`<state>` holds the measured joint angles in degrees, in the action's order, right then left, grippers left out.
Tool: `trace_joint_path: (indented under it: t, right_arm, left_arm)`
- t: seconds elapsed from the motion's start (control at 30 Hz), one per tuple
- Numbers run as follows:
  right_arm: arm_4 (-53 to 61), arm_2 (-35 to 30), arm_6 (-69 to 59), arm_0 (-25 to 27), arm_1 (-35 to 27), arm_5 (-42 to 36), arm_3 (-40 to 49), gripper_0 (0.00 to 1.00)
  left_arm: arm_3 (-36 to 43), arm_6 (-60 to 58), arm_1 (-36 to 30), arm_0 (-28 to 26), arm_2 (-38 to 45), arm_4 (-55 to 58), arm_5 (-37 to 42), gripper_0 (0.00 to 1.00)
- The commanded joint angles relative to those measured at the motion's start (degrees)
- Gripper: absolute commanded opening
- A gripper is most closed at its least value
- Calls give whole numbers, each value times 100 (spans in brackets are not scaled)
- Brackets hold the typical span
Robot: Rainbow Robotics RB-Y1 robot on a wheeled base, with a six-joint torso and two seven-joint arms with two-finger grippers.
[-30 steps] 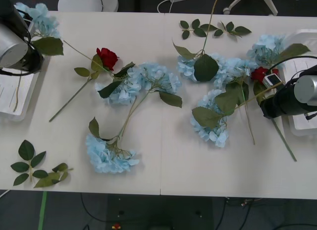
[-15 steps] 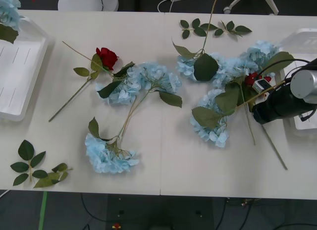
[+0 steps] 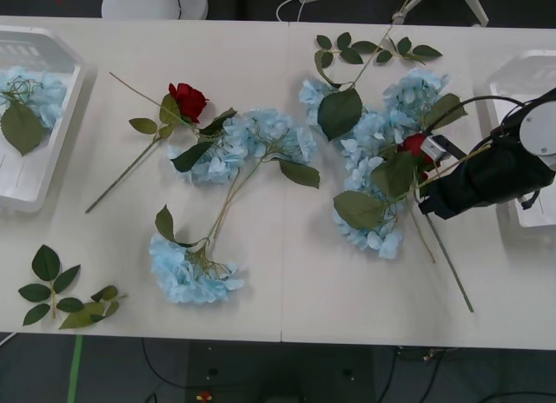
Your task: Place the red flowers into the right box and the blue flowers into the left box. If a person shows an open palm, hand one flower to the person first, then continue sorting.
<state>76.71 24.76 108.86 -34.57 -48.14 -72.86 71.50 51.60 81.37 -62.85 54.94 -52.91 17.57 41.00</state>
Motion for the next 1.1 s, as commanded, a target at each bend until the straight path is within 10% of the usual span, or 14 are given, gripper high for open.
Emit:
trace_joint_path:
  t: [0.03,0.87,1.1]
  right_arm:
    - [-262,-375,205,56,-283,-326,444,0]
    - [-833,-472,284,56,-740,-668,1261,0]
    - [-991,-6,346,56,-679,-18,848,56]
  left_arm:
    - [-62,81,-280,-53,167,343,-215,97]
    - [2531,46,-271,-809,1415,4439,1051,100]
    - [2100,661,274,-800,1406,4483,1068,100]
